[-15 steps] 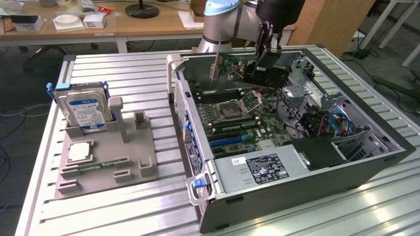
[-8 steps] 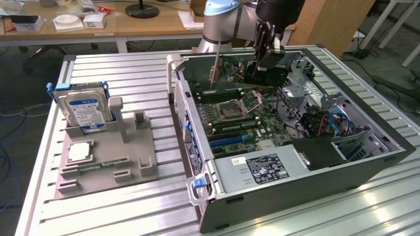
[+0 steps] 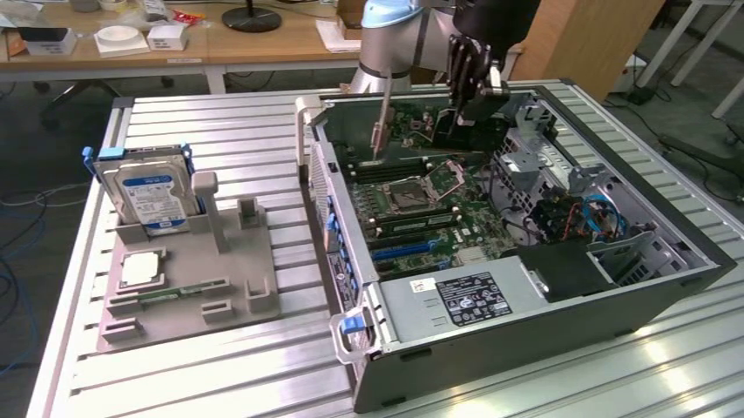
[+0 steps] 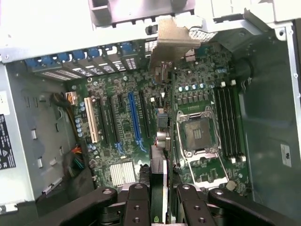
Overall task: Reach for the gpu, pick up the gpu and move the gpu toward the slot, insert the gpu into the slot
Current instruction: 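Insert the gpu into the slot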
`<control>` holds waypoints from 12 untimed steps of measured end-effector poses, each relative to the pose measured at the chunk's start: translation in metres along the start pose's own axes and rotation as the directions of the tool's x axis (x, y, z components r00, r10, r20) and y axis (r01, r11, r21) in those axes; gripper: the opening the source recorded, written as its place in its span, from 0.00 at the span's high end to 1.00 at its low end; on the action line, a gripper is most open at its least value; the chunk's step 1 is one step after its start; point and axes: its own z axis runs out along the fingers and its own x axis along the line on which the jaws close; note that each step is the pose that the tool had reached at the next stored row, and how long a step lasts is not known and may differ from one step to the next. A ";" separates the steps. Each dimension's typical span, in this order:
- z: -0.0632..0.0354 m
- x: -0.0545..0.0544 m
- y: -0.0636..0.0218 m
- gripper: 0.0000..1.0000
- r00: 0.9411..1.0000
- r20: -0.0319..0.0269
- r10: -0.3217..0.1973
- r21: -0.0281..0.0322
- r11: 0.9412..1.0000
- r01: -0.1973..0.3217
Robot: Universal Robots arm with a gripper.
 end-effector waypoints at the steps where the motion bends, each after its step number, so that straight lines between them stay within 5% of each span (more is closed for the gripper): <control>1: 0.0001 0.000 0.0000 0.73 1.000 0.000 -0.014 0.000 1.000 0.014; 12: 0.0021 0.000 -0.0012 0.73 0.999 0.000 -0.043 0.003 0.999 0.043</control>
